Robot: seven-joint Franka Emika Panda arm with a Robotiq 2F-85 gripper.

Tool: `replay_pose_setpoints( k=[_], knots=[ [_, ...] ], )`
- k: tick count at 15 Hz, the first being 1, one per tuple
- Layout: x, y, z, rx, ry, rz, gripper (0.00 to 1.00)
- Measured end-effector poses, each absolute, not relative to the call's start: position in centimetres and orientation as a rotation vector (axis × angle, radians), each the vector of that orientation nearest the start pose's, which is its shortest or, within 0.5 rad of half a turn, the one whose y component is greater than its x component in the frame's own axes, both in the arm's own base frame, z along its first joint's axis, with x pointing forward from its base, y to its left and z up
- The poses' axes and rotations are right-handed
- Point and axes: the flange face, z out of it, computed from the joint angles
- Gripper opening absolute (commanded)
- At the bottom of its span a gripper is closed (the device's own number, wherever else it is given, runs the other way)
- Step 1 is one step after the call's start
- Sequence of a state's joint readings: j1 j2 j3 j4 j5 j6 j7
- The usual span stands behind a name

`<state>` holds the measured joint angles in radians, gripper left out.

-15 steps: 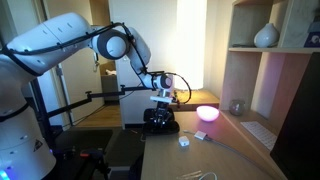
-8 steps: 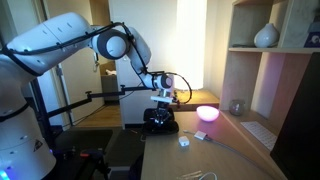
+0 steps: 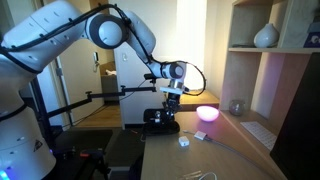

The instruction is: Remove the black cable from the case and put it on the table

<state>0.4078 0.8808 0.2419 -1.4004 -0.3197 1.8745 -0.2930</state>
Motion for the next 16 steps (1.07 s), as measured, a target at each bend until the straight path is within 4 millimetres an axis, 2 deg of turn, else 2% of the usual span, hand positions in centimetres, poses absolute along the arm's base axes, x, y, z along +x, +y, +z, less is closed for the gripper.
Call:
replay_pose_setpoints(
  k=[3,5,7,16],
  knots=[
    [59.7,34.9,20.1,-2.840,-1.514,0.502,0.01],
    [60.6,33.3,21.2,-2.854,-1.450,0.486,0.01],
    [61.2,31.6,21.2,-2.862,-1.379,0.496,0.01],
    [62.6,22.8,18.4,-2.899,-1.092,0.570,0.01]
  ],
)
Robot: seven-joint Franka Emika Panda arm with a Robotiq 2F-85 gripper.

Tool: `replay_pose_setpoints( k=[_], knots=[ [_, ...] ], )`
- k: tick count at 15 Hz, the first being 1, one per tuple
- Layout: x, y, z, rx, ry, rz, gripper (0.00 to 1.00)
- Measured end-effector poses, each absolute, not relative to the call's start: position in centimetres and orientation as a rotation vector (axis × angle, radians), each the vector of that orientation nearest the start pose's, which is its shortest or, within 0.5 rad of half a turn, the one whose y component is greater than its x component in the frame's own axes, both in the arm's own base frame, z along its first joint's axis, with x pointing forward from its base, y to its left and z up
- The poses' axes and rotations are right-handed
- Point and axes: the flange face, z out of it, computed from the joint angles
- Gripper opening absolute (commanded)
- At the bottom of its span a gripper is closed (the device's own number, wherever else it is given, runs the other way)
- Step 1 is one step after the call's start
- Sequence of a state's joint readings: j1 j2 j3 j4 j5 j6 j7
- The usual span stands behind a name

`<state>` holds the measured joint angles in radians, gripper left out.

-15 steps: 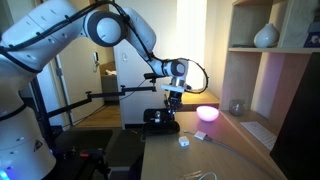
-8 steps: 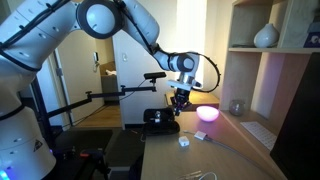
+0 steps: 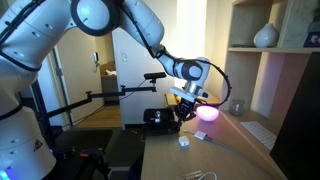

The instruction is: Remove the black cable from the case and put it on the table

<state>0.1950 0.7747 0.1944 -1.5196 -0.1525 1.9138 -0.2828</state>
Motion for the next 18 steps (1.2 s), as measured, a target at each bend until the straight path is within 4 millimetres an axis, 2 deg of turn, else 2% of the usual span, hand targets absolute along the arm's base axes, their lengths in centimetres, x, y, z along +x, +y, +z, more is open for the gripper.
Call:
replay_pose_setpoints(
  k=[8,18],
  knots=[
    [62.8,17.1,17.4,-2.942,-0.882,0.580,0.01],
    [62.1,12.6,15.9,-2.966,-0.728,0.638,0.01]
  ],
)
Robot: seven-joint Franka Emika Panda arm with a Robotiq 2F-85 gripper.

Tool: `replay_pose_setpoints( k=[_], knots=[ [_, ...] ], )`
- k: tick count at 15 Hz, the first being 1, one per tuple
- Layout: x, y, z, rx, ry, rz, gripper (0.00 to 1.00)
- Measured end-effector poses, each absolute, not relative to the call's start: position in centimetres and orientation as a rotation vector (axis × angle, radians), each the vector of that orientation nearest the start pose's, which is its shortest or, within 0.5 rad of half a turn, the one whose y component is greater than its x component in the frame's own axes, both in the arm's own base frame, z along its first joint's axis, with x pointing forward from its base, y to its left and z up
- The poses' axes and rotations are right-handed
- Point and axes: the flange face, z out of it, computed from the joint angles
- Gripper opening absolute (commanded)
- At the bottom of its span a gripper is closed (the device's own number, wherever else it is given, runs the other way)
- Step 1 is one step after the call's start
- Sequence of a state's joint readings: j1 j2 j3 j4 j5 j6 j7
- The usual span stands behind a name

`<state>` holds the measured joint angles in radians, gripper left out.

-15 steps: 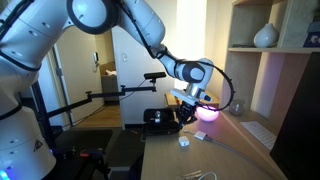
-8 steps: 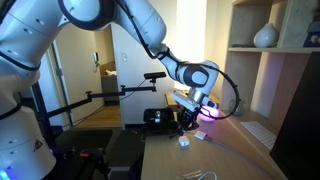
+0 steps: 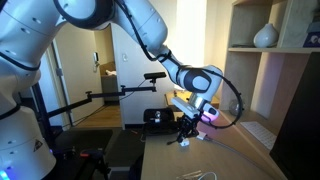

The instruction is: Remove the black cable from the case and put it on the table

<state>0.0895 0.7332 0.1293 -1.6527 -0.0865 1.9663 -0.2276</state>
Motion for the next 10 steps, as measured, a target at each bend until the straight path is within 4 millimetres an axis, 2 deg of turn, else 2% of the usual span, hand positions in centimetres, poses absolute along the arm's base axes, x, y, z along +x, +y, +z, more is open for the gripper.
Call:
replay_pose_setpoints(
  k=[5,6,8,10],
  knots=[
    [61.8,11.0,15.1,-2.962,-0.674,0.647,0.01],
    [61.7,10.8,15.0,-2.961,-0.669,0.650,0.30],
    [61.5,10.8,14.8,-2.954,-0.659,0.654,0.38],
    [61.4,10.9,14.7,-2.949,-0.654,0.656,0.54]
  ],
)
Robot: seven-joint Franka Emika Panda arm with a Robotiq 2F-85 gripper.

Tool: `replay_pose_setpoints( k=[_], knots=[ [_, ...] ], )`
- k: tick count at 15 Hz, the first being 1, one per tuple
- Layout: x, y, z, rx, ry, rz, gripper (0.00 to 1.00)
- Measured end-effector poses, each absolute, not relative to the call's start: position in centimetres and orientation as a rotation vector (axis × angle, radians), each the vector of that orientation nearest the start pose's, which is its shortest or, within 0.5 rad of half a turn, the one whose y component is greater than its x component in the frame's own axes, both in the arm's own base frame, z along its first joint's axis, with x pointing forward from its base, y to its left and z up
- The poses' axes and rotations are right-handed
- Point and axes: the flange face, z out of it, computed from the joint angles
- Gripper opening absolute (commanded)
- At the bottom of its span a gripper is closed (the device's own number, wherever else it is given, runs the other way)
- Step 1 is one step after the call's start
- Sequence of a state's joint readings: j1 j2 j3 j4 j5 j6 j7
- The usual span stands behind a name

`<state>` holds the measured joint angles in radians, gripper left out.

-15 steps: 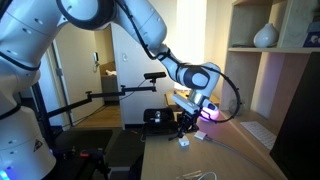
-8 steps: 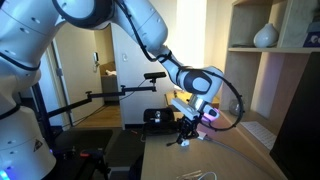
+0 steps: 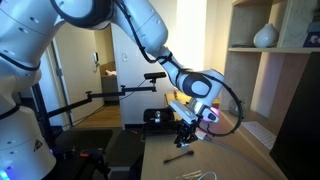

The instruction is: Remove the black cable from the case and put it on the table

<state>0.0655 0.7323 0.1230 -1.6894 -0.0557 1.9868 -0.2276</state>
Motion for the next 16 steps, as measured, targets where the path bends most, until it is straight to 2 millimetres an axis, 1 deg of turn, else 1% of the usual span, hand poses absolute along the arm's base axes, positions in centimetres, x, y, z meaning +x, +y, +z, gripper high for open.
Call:
replay_pose_setpoints(
  k=[1,3,6,7,13,16],
  knots=[
    [61.4,11.0,14.7,-2.947,-0.651,0.656,0.62],
    [61.3,11.1,14.7,-2.944,-0.649,0.655,0.76],
    [61.3,11.3,14.7,-2.943,-0.654,0.655,0.98],
    [61.3,11.5,14.7,-2.942,-0.657,0.653,1.00],
    [61.1,12.6,14.8,-2.932,-0.680,0.646,1.00],
    [61.1,12.7,14.8,-2.932,-0.682,0.644,1.00]
  ],
)
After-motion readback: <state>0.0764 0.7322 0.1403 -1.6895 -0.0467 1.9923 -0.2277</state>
